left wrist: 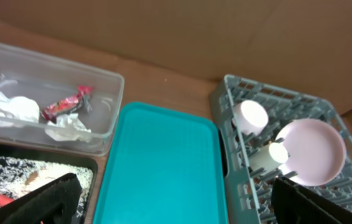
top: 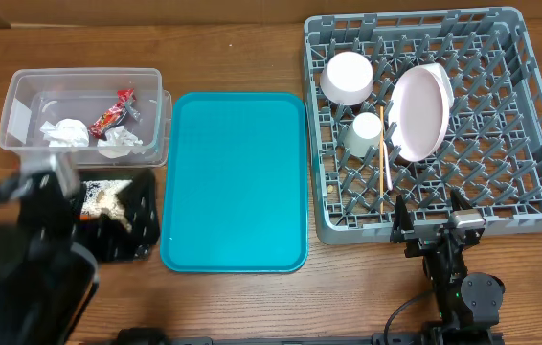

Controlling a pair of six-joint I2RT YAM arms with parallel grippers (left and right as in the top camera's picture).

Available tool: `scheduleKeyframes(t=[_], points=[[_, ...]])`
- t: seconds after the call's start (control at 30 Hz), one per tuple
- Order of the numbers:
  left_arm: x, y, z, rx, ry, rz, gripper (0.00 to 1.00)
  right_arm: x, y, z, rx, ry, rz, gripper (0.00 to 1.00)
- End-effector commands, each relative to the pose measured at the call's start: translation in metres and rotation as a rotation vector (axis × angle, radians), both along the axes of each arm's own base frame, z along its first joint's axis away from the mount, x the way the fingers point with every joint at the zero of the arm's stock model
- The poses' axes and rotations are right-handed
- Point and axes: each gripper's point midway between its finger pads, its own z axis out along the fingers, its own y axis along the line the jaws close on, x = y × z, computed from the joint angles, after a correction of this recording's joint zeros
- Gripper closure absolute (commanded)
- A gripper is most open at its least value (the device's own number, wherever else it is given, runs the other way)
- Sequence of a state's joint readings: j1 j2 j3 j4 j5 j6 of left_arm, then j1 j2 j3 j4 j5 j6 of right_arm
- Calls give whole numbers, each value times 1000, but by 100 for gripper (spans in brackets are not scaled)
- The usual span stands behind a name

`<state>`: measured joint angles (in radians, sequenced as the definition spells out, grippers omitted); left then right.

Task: Sort waste into correct bins and load items into the dishwasher

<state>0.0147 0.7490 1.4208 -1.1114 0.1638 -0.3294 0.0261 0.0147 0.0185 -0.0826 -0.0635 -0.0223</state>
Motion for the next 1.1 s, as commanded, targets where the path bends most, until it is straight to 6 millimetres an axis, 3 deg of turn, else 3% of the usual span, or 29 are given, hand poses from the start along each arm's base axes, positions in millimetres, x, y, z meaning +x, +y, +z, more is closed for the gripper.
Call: scheduleKeyframes(t=[0.0,0.2,0.43,0.8,1.07], points=[[-22,2,13,15,-66,10,0,0,-1,-2,-1,-5,-3,0],[-50,2,7,16,-104,11,0,0,-1,-2,-1,-5,-3,0],[-61,2,-35,15,-85,11,0,0,-1,-2,-1,-5,-3,0],[-27,2,-103,15,-154,11,0,0,-1,-2,-1,-5,-3,0],[2,2,-115,16,-387,9,0,0,-1,-2,-1,-5,-3,0]])
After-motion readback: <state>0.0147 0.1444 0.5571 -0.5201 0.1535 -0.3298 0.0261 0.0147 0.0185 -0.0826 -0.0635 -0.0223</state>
